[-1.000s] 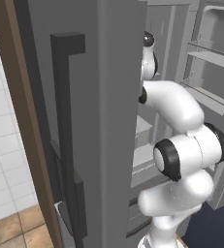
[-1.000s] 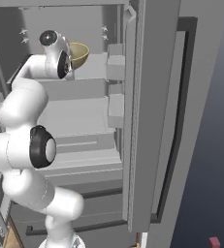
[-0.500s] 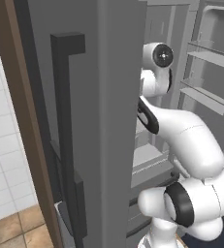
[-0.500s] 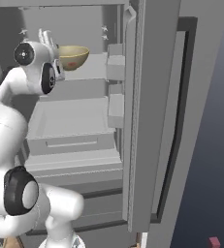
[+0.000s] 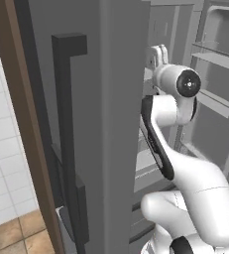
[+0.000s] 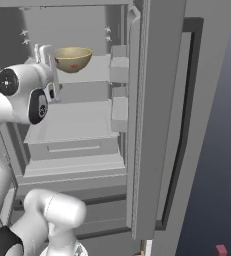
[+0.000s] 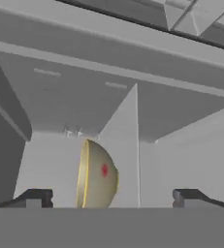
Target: Move the glass cup from next to the sink to the open cabinet. Then, move the bowl with the tangerine to the fridge to clear the area for faucet cleaning.
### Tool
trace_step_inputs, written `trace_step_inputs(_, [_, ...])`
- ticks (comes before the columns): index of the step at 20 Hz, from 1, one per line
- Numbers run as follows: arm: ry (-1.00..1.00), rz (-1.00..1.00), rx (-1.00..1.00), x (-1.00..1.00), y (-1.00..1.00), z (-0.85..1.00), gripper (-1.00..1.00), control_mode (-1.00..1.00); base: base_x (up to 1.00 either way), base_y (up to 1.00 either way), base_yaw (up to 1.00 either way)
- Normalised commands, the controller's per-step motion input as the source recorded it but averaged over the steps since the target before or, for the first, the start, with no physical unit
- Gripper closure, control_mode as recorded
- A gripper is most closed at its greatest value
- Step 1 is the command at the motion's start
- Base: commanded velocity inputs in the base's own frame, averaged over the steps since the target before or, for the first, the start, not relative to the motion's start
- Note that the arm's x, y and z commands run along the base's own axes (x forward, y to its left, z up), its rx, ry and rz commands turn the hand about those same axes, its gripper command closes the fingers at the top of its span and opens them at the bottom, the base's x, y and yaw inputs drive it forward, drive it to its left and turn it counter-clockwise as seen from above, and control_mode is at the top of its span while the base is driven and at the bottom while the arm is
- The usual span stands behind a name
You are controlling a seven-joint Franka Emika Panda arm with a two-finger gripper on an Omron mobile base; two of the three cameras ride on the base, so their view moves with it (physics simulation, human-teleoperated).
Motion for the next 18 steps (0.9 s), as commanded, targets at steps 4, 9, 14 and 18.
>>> trace_step_inputs(4, [0.41, -0.13, 0.26, -1.00, -0.58, 0.09, -1.00, -1.00, 0.00, 0.00, 0.00])
trace_step_inputs(9, [0.61, -0.06, 0.13, -1.00, -0.57, 0.04, -1.00, -1.00, 0.00, 0.00, 0.00])
trace_step_inputs(14, [0.59, 0.00, -0.01, -1.00, -0.26, -0.44, -1.00, -1.00, 0.00, 0.00, 0.00])
trace_step_inputs(18, [0.29, 0.00, -0.15, -0.97, 0.00, -0.99, -1.00, -1.00, 0.00, 0.00, 0.00])
